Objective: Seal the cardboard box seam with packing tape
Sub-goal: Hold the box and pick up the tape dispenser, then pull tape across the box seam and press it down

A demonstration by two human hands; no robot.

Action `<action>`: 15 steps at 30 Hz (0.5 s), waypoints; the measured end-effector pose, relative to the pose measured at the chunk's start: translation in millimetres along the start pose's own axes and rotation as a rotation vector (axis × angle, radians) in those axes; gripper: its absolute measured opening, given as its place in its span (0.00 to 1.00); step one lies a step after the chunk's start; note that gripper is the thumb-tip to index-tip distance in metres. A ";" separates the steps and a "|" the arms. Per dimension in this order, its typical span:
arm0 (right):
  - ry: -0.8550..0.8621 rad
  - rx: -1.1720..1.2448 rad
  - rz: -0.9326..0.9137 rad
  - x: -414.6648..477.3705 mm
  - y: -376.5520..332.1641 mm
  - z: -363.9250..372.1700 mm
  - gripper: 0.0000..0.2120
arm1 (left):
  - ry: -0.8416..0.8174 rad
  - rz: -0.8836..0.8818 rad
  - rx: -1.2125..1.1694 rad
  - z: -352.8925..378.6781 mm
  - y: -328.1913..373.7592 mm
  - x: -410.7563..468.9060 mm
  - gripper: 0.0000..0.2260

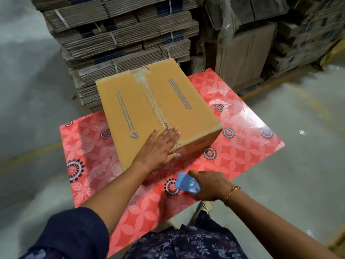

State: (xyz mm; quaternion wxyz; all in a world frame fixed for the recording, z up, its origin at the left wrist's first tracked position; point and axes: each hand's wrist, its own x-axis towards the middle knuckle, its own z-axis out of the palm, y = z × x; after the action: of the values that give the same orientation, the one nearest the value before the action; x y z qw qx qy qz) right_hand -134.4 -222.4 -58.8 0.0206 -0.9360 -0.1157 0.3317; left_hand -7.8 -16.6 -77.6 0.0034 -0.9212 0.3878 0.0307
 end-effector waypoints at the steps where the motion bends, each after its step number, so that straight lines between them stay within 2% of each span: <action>1: 0.053 -0.008 -0.068 -2.2 7.2 12.1 0.31 | -0.004 0.007 -0.005 0.7 -0.6 -0.3 0.35; 4: 0.258 -0.150 -0.232 3.1 19.8 39.2 0.28 | -0.016 0.011 -0.017 1.1 -3.0 1.3 0.36; 7: 0.476 -0.285 -0.319 15.5 20.4 56.8 0.24 | -0.029 0.008 -0.019 -0.1 -2.7 -0.1 0.36; 11: 0.560 -0.304 -0.292 28.6 23.3 78.4 0.23 | -0.038 0.013 -0.019 -3.7 -2.5 -0.1 0.36; 15: 0.544 -0.272 -0.318 20.0 30.3 92.4 0.22 | -0.032 0.011 -0.006 -2.9 -1.4 -1.2 0.36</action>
State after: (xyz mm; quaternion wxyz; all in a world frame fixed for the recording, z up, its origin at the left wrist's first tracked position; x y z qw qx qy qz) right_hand -171.0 -250.7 -146.6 -0.0227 -0.9546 -0.2937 0.0438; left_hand -7.5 -14.8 -74.7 0.0068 -0.9184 0.3929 0.0464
